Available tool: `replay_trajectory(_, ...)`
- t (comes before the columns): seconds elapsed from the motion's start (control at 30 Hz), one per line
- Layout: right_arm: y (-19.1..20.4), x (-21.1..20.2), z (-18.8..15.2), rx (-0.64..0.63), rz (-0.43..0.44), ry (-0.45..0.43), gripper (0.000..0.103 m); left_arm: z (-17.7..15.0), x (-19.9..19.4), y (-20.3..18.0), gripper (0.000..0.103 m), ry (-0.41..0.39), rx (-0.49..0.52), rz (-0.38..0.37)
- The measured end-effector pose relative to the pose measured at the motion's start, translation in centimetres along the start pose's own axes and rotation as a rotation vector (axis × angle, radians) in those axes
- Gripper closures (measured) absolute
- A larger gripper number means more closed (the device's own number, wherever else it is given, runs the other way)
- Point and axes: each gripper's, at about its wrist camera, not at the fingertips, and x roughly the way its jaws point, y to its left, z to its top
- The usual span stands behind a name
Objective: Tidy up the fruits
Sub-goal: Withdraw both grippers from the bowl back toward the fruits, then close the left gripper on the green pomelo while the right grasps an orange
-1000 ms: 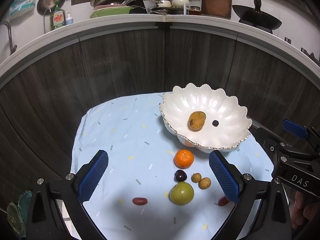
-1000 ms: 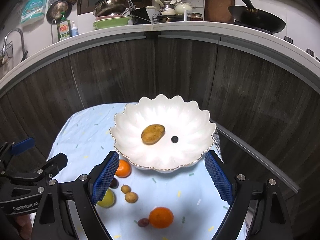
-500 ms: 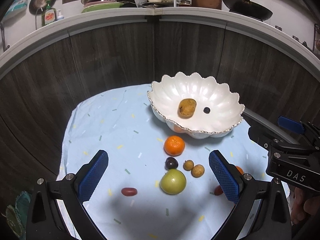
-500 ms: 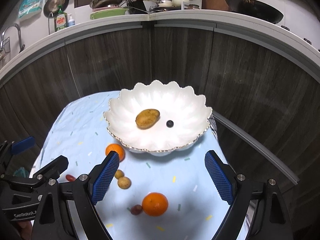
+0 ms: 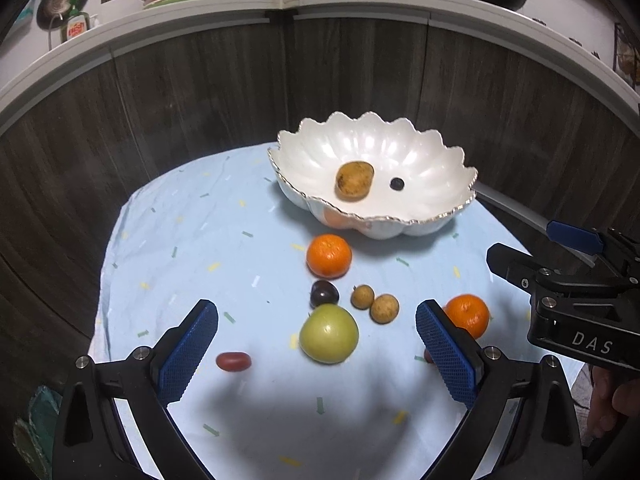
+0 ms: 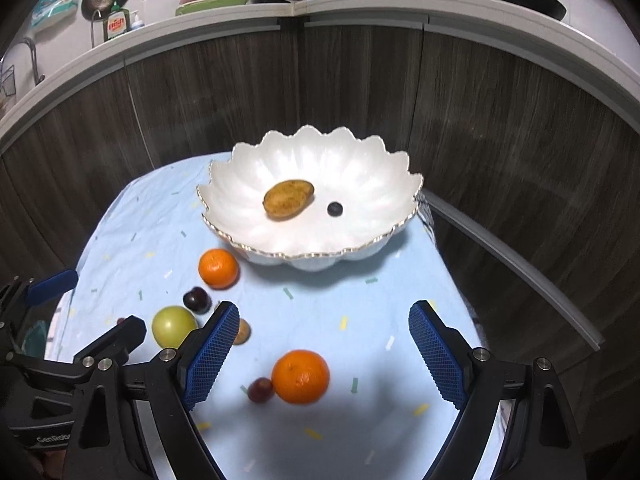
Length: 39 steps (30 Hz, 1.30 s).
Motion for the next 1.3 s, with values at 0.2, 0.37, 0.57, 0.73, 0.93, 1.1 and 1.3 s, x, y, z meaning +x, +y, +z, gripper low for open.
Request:
replay_trajectory(0.2, -0.4, 1.0, -0.9, 0.014, 0.01, 0.034, 0.018, -0.7, 1.2, -0.5, 0.004, 0.021, 0.017, -0.007)
replay_trajectory(0.37, -0.2, 2.2, -1.5, 0.015, 0.021, 0.065, 0.023, -1.2, 2.3, -0.8, 0.006, 0.035, 0.04, -0.006)
replay_trajectory(0.57, 0.1, 3.7, -2.0, 0.018, 0.037, 0.107, 0.028, -1.6, 3.8, -1.0, 0.006, 0.054, 0.063, -0.016)
replay_trajectory(0.73, 0.2, 4.5, -2.1, 0.028, 0.041, 0.128, 0.03, -1.7, 5.0, -0.8, 0.008, 0.072, 0.06, -0.024)
replay_trajectory(0.93, 0.4, 5.7, -2.3, 0.042, 0.055, 0.167, 0.033, -2.0, 6.1, -0.9, 0.011, 0.081, 0.073, -0.039)
replay_trajectory(1.1, 0.5, 6.8, -2.5, 0.049, 0.061, 0.204, 0.037, -2.2, 7.2, -0.8, 0.015, 0.101, 0.08, -0.051)
replay_trajectory(1.3, 0.6, 8.0, -2.9, 0.062, 0.07, 0.248, 0.047, -2.6, 8.2, -0.9, 0.02, 0.126, 0.084, -0.064)
